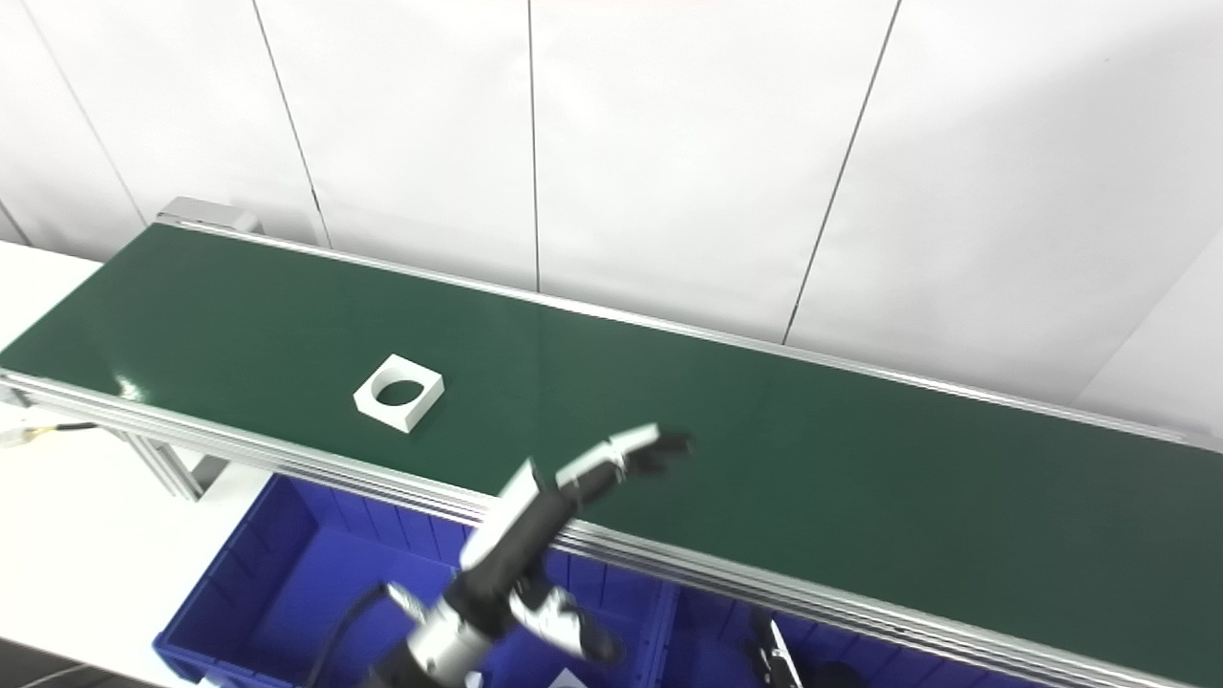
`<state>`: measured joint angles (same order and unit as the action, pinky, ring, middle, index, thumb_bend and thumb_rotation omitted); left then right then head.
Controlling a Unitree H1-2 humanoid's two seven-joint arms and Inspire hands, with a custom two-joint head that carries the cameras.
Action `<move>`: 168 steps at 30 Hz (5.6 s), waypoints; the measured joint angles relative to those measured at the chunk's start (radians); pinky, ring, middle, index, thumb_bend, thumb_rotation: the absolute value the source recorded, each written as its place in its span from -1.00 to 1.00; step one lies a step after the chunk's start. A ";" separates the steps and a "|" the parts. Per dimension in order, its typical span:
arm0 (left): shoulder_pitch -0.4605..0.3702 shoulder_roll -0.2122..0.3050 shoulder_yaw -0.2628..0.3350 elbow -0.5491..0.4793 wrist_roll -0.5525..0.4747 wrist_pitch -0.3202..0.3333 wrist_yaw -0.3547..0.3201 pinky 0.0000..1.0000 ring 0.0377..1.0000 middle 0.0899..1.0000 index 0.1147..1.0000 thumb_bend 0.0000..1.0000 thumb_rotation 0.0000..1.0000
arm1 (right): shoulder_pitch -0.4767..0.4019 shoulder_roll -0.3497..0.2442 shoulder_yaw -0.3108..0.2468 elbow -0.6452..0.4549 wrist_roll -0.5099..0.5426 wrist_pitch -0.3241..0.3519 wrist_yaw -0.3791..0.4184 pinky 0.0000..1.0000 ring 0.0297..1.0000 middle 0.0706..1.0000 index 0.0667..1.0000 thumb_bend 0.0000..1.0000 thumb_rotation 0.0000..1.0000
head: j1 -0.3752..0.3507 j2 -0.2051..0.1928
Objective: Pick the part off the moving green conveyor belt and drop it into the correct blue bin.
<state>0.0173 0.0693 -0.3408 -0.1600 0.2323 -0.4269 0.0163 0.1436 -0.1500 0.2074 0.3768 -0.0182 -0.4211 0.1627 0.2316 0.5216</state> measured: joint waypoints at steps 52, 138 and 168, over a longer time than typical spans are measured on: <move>-0.661 0.437 -0.067 0.531 0.594 -0.021 -0.262 0.54 0.58 0.62 0.73 1.00 -0.34 | 0.011 0.022 0.007 -0.030 -0.002 0.000 0.018 0.93 0.93 0.99 1.00 0.70 0.83 | -0.048 0.006; -0.696 0.423 -0.163 0.539 0.605 0.126 -0.275 -0.23 -0.12 -0.14 -0.15 0.05 -1.00 | 0.031 0.020 0.027 -0.101 0.002 0.000 0.029 0.88 0.91 0.95 1.00 0.63 0.85 | 0.021 0.112; -0.294 0.616 0.047 0.011 0.494 0.159 -0.551 -0.20 -0.11 -0.09 -0.19 0.04 -1.00 | -0.025 -0.024 -0.039 -0.133 0.063 0.000 0.096 0.82 0.87 0.95 1.00 0.75 0.81 | 0.218 0.242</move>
<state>-0.2771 0.6858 -0.2940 -0.1487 0.7261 -0.2684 -0.5345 0.1182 -0.1741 0.1679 0.2441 0.0451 -0.4210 0.2590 0.4495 0.7639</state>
